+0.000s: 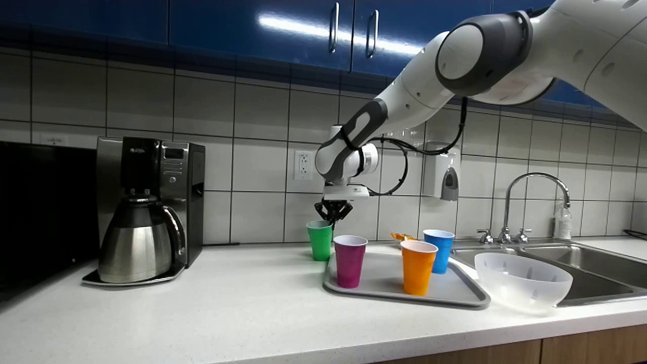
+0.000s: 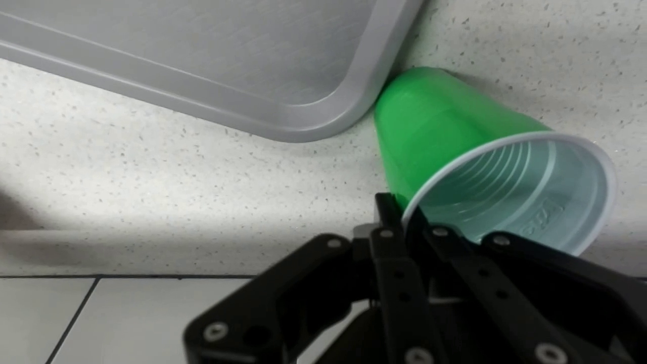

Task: Place all the cups on the tray

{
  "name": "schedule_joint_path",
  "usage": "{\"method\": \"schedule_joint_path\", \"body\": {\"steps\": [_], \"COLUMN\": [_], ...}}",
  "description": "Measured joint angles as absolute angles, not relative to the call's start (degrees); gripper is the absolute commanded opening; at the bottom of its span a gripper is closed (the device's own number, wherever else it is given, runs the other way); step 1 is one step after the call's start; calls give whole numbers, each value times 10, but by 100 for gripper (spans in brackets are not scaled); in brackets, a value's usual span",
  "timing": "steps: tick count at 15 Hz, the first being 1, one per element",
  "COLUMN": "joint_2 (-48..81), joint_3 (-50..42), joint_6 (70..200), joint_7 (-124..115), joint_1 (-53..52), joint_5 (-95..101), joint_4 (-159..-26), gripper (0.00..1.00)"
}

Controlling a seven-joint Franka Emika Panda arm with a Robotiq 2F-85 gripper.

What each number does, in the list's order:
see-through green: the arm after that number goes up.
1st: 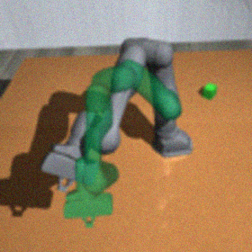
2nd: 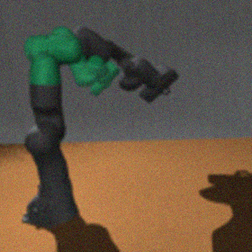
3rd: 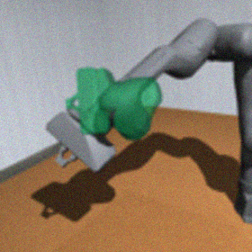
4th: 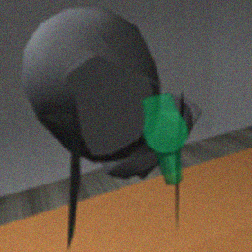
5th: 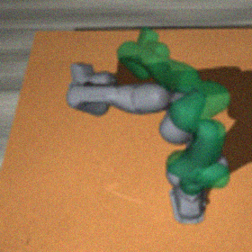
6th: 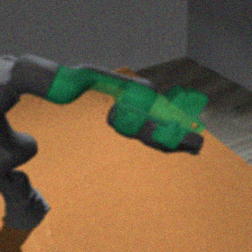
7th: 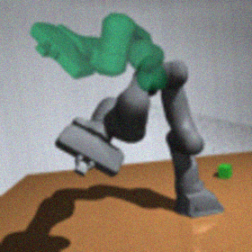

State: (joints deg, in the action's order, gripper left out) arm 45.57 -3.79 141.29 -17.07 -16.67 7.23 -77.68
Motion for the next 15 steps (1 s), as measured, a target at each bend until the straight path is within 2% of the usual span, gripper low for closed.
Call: {"method": "schedule_joint_path", "body": {"steps": [15], "joint_2": [452], "joint_3": [-35], "joint_6": [1413], "joint_7": [-175], "joint_1": [-166], "joint_5": [56], "joint_4": [-767], "gripper": [1]}}
